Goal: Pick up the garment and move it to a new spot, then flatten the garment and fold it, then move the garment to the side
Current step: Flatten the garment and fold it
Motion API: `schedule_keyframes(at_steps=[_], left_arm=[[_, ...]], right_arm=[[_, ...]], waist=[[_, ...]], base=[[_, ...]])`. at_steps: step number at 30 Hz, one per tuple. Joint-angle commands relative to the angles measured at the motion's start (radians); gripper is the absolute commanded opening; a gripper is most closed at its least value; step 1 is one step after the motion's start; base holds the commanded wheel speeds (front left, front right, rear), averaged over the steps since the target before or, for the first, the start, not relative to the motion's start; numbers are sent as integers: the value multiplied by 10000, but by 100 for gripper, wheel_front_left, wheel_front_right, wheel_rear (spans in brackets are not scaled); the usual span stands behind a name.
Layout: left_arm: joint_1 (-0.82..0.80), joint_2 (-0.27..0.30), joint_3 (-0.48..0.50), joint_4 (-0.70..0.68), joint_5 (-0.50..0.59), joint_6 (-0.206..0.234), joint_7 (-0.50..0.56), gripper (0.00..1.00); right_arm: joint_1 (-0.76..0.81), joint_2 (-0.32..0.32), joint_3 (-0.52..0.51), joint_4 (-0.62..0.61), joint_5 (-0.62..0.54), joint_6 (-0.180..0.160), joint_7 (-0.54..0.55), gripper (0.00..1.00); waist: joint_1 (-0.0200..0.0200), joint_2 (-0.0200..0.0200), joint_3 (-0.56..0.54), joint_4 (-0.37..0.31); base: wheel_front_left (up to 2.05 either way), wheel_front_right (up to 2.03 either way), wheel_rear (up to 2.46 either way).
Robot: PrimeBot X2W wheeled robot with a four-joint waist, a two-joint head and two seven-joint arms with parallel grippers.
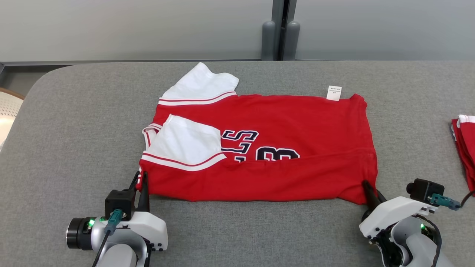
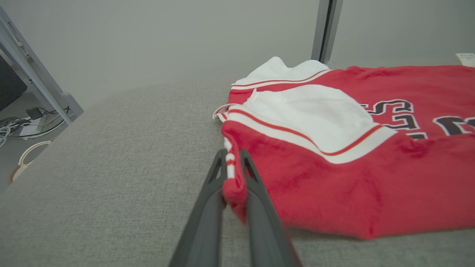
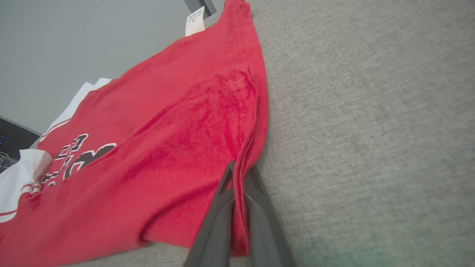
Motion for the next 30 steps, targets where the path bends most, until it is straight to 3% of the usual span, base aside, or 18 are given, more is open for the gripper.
schedule_keyframes(at_steps=[1,9,18,30], left_arm=[[87,83,54,-27,58,62,-13,0],[352,255,273,194,0,140,-13,0],[1267,291,81,99,76,-152,-14,0],[2847,389,-136,-887,-61,-362,44,0]], right_arm=[[39,-130,219,108,155,-5,133,0],[110,-1289,1319,-282,645,-8,464,0],[953,-2768,2648,-1600,2075,-12,2068,0],[2445,-3377,2514,-2919,2556,-12,2542,0]], waist=[[0,-1,-7,-70],[0,-1,-502,-204],[0,-1,-1416,-103],[0,-1,-1562,-238]], base=[[0,0,0],[0,0,0],[0,0,0],[0,0,0]])
